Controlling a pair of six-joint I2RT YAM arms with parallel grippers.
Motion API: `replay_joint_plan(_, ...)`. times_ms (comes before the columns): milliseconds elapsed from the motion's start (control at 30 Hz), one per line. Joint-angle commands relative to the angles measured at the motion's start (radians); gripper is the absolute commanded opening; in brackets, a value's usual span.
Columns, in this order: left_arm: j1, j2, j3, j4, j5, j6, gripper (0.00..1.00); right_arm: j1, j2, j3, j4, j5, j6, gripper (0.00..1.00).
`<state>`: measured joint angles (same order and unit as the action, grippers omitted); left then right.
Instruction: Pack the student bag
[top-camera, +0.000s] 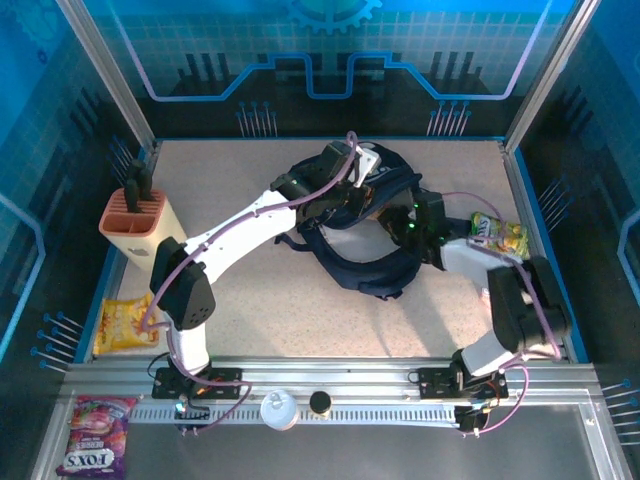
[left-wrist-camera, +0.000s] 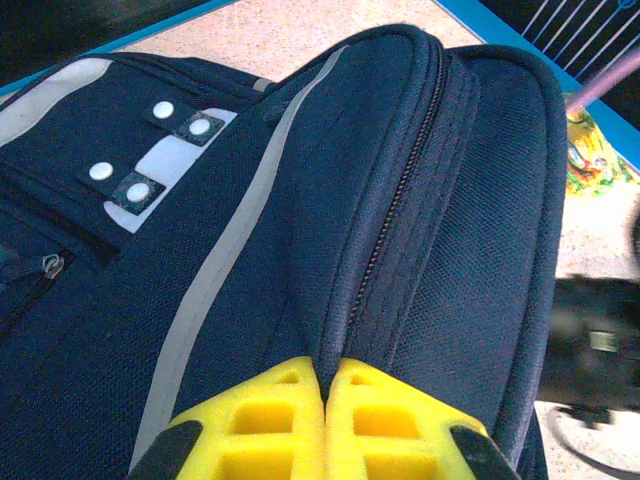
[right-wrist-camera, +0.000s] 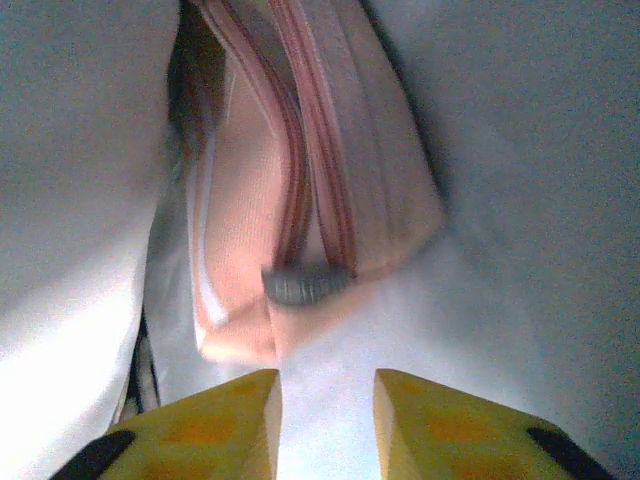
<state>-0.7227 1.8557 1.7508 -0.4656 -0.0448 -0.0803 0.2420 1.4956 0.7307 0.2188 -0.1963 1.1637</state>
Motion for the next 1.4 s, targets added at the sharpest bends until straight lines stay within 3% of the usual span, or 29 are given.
replay_joint_plan(0, 0.005, -0.025, 0.018, 0.075, 0.044, -0.028, 0.00, -0.025, -0.211, -0.073, -0.125, 0.004, -0.008, 0.36)
replay_joint_plan(200, 0.006, 0.030, 0.032, 0.072, 0.112, -0.042, 0.00, -0.073, -0.481, -0.106, -0.456, 0.135, -0.075, 0.47)
replay_joint_plan(367, 0.006, 0.067, 0.022, 0.056, 0.232, -0.049, 0.02, -0.097, -0.571, -0.033, -0.637, 0.207, -0.146, 0.57)
replay_joint_plan(433, 0.005, 0.080, 0.022, 0.044, 0.251, -0.072, 0.24, -0.092, -0.575, 0.016, -0.694, 0.234, -0.159, 0.59)
replay_joint_plan(500, 0.007, 0.086, 0.024, 0.033, 0.260, -0.094, 0.38, -0.083, -0.573, 0.053, -0.720, 0.269, -0.187, 0.62)
replay_joint_plan(633, 0.032, 0.064, -0.004, 0.038, 0.273, -0.156, 0.59, -0.059, -0.533, 0.134, -0.759, 0.303, -0.259, 0.65)
replay_joint_plan(733, 0.073, 0.032, -0.055, 0.050, 0.267, -0.228, 0.64, -0.031, -0.484, 0.191, -0.753, 0.282, -0.306, 0.67)
replay_joint_plan(900, 0.187, -0.011, -0.182, 0.074, 0.240, -0.407, 0.65, 0.010, -0.411, 0.195, -0.677, 0.219, -0.309, 0.72)
replay_joint_plan(1100, 0.341, -0.030, -0.339, 0.138, 0.301, -0.636, 0.61, 0.036, -0.323, 0.202, -0.645, 0.153, -0.295, 0.77)
replay_joint_plan(1367, 0.448, 0.023, -0.401, 0.217, 0.424, -0.717, 0.57, 0.062, -0.265, 0.206, -0.615, 0.117, -0.291, 0.78)
